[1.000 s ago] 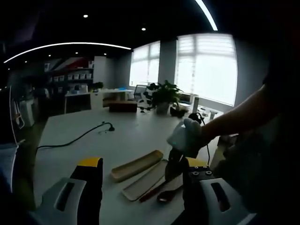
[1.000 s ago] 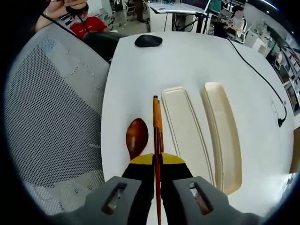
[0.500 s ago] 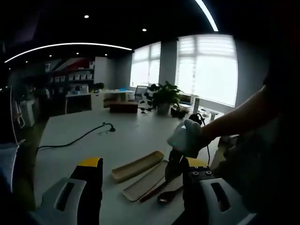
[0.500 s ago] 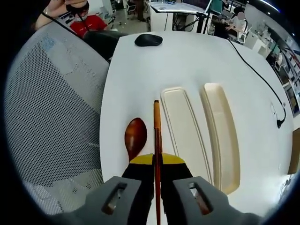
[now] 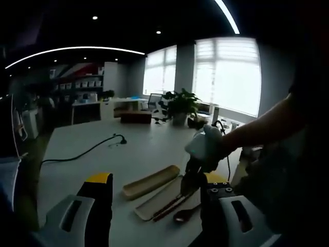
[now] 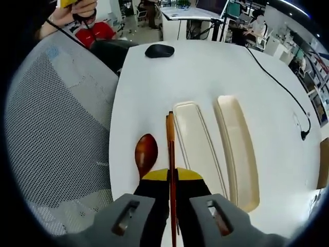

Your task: Arrange the utensils inside the cutlery case until each visible utensil rests in its matching compartment.

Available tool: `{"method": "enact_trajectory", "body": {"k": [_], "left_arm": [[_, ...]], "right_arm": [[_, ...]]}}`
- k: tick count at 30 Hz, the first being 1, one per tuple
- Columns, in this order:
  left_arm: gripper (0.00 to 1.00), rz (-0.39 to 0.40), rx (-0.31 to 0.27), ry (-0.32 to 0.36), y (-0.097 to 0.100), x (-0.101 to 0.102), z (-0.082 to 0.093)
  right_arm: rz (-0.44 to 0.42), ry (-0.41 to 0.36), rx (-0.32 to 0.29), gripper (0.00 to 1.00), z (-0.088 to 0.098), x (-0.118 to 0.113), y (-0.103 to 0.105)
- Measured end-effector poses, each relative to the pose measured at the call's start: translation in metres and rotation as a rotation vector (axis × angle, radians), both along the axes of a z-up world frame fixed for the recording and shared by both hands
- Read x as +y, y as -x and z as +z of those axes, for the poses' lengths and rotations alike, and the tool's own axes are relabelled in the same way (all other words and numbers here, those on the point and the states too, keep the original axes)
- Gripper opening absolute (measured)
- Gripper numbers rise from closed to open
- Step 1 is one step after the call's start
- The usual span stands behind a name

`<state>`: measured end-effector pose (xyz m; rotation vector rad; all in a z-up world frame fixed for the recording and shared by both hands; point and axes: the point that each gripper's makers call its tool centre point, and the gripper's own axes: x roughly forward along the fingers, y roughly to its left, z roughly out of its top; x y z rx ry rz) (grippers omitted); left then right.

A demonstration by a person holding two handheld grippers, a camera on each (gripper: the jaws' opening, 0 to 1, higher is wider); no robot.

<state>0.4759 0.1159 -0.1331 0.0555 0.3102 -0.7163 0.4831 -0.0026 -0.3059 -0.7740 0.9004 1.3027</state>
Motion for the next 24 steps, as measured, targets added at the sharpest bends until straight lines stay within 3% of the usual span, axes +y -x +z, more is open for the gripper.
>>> {"method": "enact_trajectory", "body": {"k": [24], "left_arm": [[0.71,-0.002,0.003,-0.002,0.0,0.0,-0.001]], "right_arm": [[-0.073,-0.038,-0.085,0.0,0.024,-0.006,-0.049]]}}
